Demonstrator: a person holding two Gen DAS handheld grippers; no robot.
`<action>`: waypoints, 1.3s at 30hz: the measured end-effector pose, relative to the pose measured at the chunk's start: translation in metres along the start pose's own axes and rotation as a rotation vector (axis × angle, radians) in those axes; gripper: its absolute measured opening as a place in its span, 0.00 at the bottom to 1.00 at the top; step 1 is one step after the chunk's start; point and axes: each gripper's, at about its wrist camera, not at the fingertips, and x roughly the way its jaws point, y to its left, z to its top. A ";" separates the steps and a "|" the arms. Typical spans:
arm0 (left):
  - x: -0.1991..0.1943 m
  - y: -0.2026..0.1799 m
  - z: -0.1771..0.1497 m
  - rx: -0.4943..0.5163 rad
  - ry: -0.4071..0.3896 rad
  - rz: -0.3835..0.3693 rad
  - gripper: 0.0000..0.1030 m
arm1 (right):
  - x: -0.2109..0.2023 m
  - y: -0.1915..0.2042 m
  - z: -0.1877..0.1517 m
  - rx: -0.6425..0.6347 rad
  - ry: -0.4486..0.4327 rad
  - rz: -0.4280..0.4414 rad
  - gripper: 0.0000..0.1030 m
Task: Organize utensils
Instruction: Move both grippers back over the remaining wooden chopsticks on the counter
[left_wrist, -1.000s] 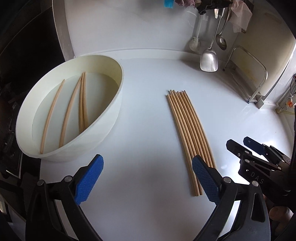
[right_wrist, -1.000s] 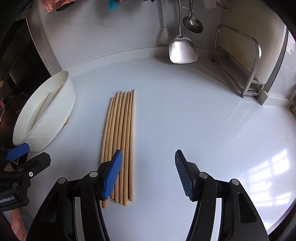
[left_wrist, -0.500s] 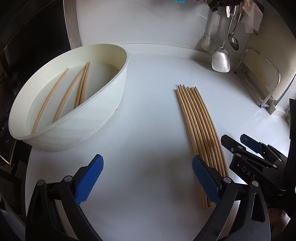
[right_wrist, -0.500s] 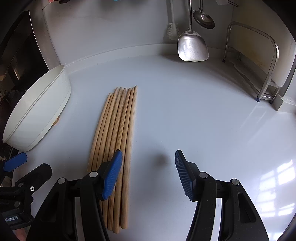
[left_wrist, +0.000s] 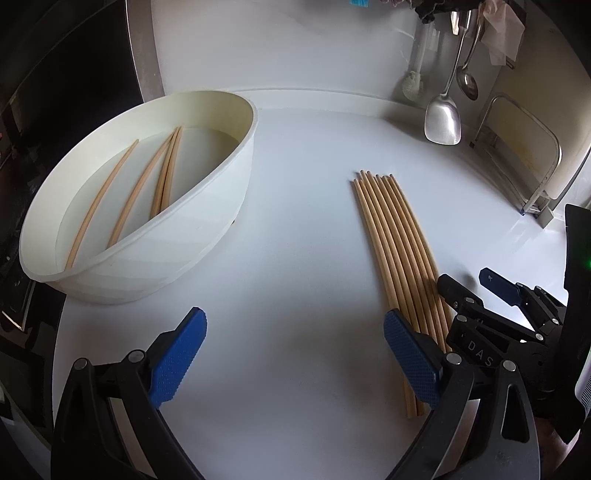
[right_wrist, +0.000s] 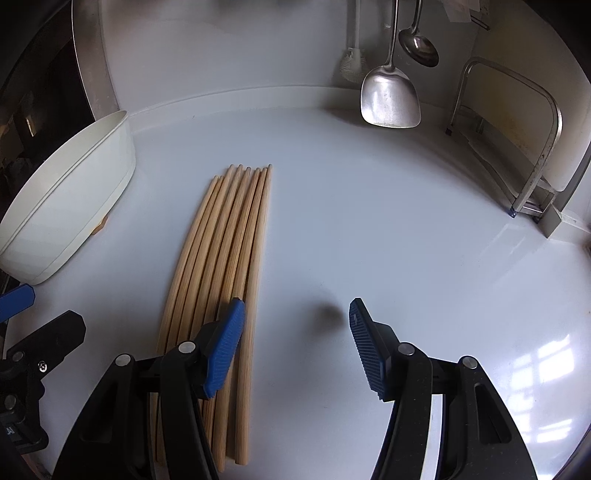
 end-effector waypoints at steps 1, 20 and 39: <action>0.000 0.000 0.001 -0.001 -0.001 0.001 0.92 | 0.000 0.000 0.000 -0.004 0.000 -0.001 0.55; 0.017 -0.022 0.007 -0.003 0.017 -0.003 0.92 | 0.001 -0.028 -0.001 -0.052 -0.012 -0.026 0.55; 0.044 -0.036 0.000 0.011 0.063 0.044 0.92 | -0.006 -0.049 0.003 -0.036 -0.044 0.031 0.55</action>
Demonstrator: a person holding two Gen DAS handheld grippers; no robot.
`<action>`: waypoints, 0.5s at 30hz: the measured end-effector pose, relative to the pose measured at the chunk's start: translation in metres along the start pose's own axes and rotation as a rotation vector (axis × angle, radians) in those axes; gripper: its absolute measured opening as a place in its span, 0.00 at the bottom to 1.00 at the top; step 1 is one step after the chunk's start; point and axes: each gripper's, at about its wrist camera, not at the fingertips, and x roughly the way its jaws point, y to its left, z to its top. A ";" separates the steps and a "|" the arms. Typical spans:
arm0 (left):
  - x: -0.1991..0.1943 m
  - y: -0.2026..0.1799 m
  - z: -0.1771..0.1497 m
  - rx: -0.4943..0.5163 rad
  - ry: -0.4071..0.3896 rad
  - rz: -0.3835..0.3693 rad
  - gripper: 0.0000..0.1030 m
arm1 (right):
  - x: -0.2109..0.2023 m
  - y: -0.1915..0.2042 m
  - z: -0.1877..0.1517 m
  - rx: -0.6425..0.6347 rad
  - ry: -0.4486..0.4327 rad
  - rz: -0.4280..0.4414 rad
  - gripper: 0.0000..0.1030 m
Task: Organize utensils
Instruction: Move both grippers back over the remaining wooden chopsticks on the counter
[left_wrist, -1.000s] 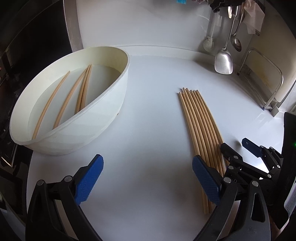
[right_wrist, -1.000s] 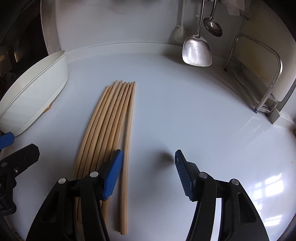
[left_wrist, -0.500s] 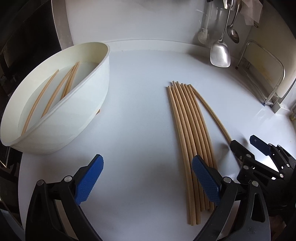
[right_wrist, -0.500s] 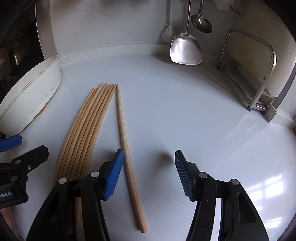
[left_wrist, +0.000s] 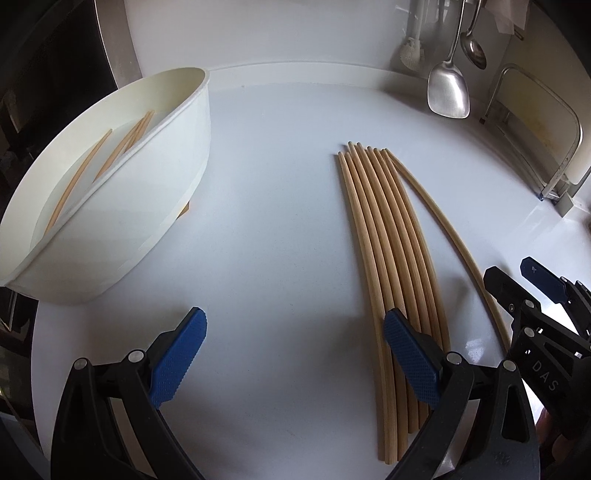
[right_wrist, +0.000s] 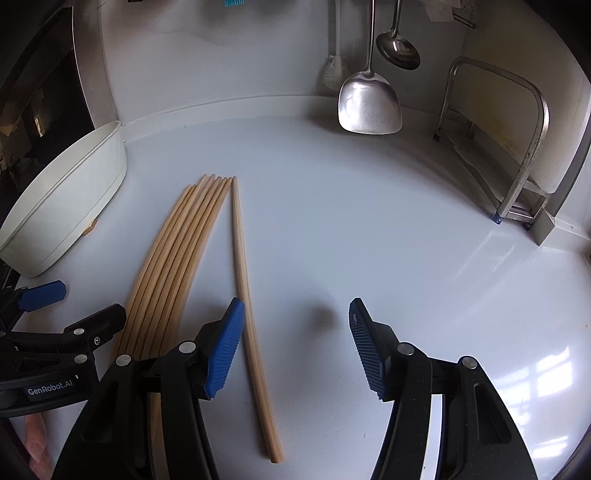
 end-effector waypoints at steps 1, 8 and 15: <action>0.000 0.000 0.000 -0.002 -0.001 0.001 0.92 | 0.000 0.000 0.000 0.000 -0.001 0.001 0.55; 0.003 0.000 -0.002 -0.027 0.007 0.007 0.94 | 0.002 -0.002 -0.002 0.008 0.004 0.007 0.55; 0.007 0.004 -0.002 -0.028 0.013 0.037 0.94 | 0.004 0.000 -0.003 0.001 0.006 0.011 0.55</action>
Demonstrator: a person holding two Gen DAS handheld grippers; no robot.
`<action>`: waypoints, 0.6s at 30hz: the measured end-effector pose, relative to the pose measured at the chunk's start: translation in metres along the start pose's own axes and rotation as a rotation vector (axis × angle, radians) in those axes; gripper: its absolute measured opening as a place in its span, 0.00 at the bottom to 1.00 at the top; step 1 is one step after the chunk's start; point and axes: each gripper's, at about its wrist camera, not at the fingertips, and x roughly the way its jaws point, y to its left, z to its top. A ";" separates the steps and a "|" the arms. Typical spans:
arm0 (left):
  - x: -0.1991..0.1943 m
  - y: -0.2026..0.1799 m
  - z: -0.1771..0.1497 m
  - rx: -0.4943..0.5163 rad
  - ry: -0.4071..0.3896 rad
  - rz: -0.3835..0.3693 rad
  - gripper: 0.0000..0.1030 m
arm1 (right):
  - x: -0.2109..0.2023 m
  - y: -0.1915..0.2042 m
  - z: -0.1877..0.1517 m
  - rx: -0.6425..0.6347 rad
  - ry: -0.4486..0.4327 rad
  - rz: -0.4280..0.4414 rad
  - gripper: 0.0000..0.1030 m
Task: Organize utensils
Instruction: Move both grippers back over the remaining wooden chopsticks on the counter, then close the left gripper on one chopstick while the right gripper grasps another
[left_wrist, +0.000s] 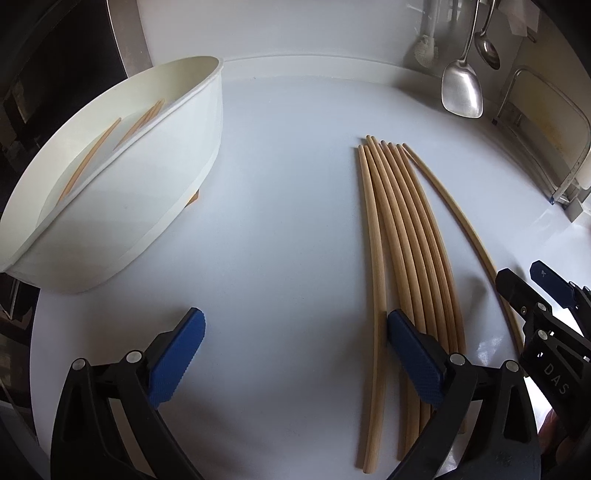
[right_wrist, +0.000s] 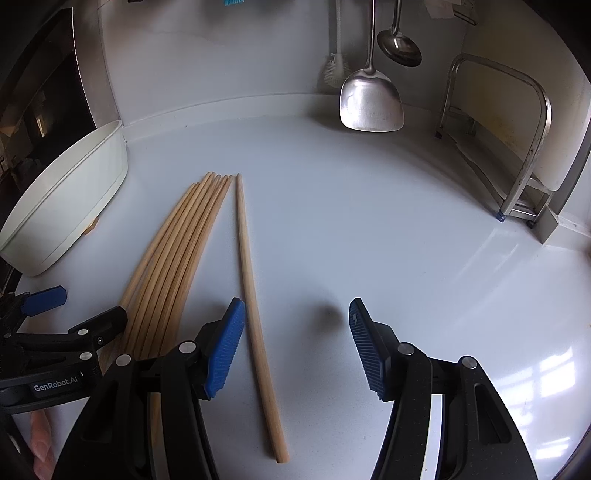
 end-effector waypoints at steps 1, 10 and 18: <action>0.000 0.000 0.001 0.002 -0.003 0.005 0.94 | 0.001 0.001 0.000 0.000 0.002 0.001 0.55; 0.006 0.003 0.014 0.005 -0.005 0.048 0.95 | 0.008 0.009 0.005 -0.046 0.022 -0.001 0.55; 0.010 -0.003 0.025 0.026 0.000 0.065 0.95 | 0.009 0.015 0.006 -0.071 0.010 0.015 0.47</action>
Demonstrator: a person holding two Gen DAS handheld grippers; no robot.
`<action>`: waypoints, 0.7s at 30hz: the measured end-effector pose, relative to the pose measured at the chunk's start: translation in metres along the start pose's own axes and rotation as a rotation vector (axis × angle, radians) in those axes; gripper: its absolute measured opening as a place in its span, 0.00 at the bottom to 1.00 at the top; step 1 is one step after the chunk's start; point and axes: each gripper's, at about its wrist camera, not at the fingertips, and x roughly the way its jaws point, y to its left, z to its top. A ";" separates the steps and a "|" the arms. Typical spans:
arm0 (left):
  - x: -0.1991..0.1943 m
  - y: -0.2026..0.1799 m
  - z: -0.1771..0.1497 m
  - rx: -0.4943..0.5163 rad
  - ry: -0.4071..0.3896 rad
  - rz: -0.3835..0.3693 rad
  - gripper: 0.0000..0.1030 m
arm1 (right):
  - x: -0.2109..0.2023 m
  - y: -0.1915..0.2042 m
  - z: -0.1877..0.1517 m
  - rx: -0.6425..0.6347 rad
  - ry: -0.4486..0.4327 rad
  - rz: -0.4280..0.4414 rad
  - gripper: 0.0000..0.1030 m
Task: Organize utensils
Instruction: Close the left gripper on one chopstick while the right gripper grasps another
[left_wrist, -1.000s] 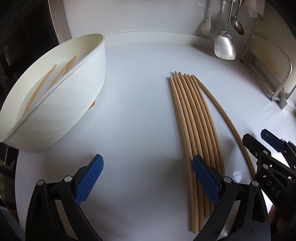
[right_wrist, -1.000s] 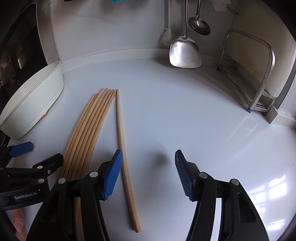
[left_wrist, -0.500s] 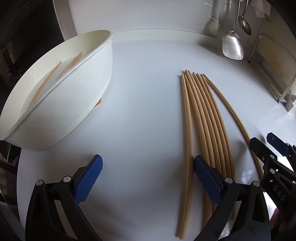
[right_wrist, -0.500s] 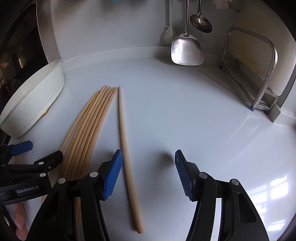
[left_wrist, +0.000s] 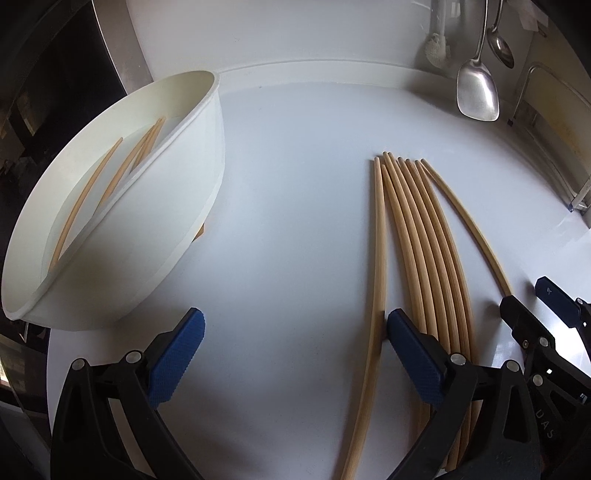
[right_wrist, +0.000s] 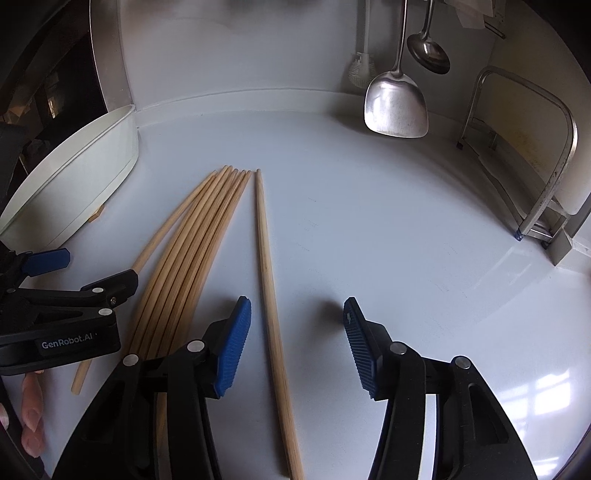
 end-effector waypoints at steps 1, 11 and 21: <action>0.000 -0.001 0.001 0.001 0.000 0.000 0.95 | 0.000 0.001 0.000 -0.003 -0.001 0.002 0.45; 0.000 -0.007 0.008 0.028 -0.006 -0.039 0.84 | 0.001 0.004 0.002 -0.033 -0.007 0.011 0.27; -0.012 -0.019 -0.001 0.072 -0.022 -0.142 0.07 | -0.001 0.007 0.001 -0.033 0.002 0.007 0.06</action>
